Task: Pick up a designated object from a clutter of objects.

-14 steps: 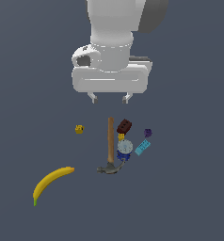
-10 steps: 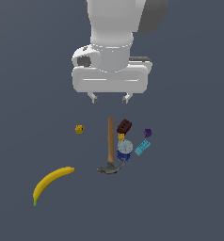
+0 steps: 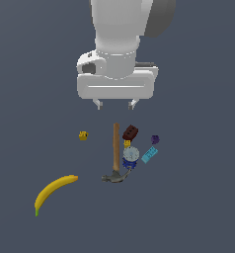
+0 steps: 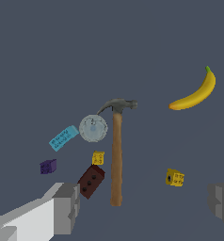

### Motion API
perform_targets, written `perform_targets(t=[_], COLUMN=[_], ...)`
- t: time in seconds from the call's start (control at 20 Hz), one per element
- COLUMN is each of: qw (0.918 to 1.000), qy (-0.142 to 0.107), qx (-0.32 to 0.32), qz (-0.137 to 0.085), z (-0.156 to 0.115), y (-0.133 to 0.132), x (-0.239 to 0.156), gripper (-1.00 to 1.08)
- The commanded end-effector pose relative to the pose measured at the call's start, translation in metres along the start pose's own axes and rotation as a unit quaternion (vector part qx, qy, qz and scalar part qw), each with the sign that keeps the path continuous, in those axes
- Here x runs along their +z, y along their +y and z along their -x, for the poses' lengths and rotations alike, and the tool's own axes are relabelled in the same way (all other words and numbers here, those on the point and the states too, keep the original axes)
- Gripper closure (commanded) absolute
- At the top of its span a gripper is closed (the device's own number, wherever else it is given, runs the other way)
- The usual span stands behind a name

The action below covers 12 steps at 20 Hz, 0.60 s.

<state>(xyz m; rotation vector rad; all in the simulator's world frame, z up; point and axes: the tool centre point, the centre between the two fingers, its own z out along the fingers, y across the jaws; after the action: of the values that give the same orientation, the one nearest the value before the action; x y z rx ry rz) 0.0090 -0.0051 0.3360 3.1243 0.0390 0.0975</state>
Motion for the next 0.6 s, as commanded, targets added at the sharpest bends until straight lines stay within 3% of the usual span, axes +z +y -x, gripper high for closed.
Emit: perform_targets(t=[0.0, 0.55], qw=[1.0, 1.0], qy=[0.0, -0.004], qx=[0.0, -0.005], qz=[0.0, 0.003], z=[0.0, -0.002], y=[0.0, -0.03], x=[-0.001, 0.038], gripper=[-0.92, -0.92])
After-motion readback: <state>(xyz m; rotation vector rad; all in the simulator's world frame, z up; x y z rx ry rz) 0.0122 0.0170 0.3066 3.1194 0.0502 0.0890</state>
